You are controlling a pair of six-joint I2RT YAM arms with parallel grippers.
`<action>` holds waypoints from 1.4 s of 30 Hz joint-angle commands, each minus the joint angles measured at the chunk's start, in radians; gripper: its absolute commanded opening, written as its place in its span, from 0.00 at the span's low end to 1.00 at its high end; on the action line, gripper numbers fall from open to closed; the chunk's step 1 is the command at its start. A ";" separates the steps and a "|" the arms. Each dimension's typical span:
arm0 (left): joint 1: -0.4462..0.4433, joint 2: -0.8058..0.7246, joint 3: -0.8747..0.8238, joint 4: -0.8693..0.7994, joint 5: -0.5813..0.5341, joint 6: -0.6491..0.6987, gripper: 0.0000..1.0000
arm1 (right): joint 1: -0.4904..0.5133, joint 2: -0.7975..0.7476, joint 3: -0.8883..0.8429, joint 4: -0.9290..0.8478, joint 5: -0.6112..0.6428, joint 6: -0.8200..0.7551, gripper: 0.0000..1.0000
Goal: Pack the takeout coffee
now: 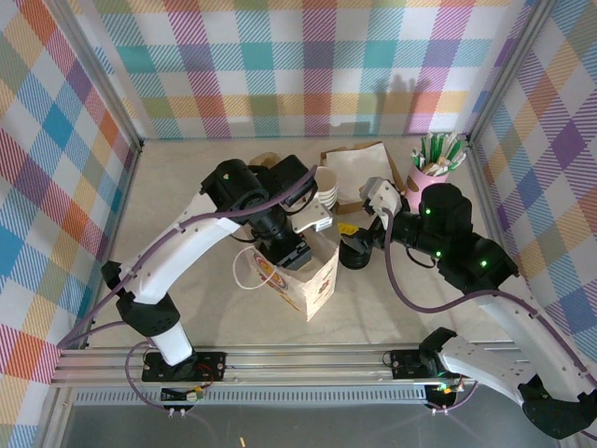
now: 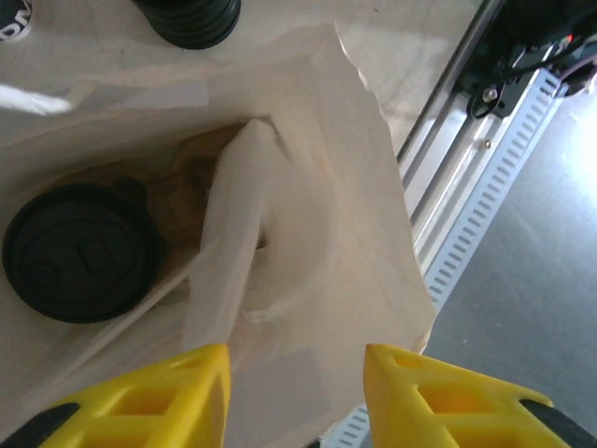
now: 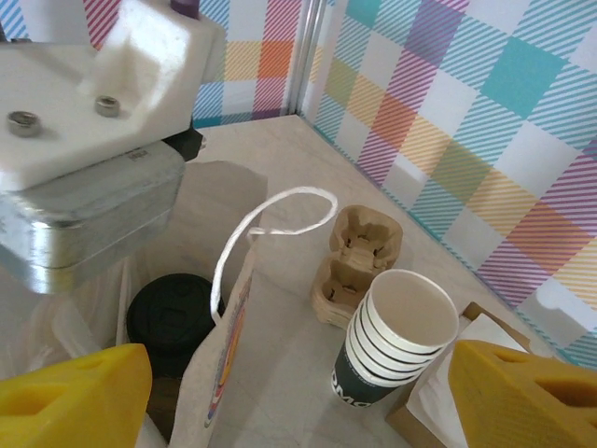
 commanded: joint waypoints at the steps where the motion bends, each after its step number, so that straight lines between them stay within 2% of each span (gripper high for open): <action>1: 0.008 -0.008 0.034 -0.177 0.012 -0.012 0.52 | -0.007 -0.017 -0.014 0.001 0.022 -0.013 0.83; 5: 0.008 -0.025 0.053 -0.176 -0.032 -0.005 0.53 | -0.010 -0.007 -0.011 0.013 0.057 -0.008 0.83; 9: 0.009 -0.035 0.135 -0.155 -0.108 0.000 0.53 | -0.022 0.078 0.042 -0.014 0.159 0.031 0.86; 12: 0.009 -0.039 0.212 -0.113 -0.192 -0.006 0.55 | -0.066 0.176 0.106 -0.039 0.187 0.096 0.86; 15: 0.009 -0.060 0.235 -0.014 -0.324 -0.053 0.60 | -0.153 0.268 0.161 -0.044 0.212 0.225 0.83; 19: 0.010 -0.125 0.161 0.173 -0.444 -0.109 0.64 | -0.252 0.416 0.243 -0.070 0.215 0.392 0.79; 27: 0.014 -0.227 0.029 0.416 -0.662 -0.131 0.72 | -0.309 0.838 0.500 -0.168 0.265 0.525 0.76; 32: 0.020 -0.262 -0.001 0.446 -0.724 -0.121 0.73 | -0.318 1.088 0.675 -0.212 0.306 0.560 0.76; 42: 0.020 -0.377 -0.090 0.446 -0.811 -0.159 0.73 | -0.344 1.437 0.984 -0.317 0.374 0.568 0.79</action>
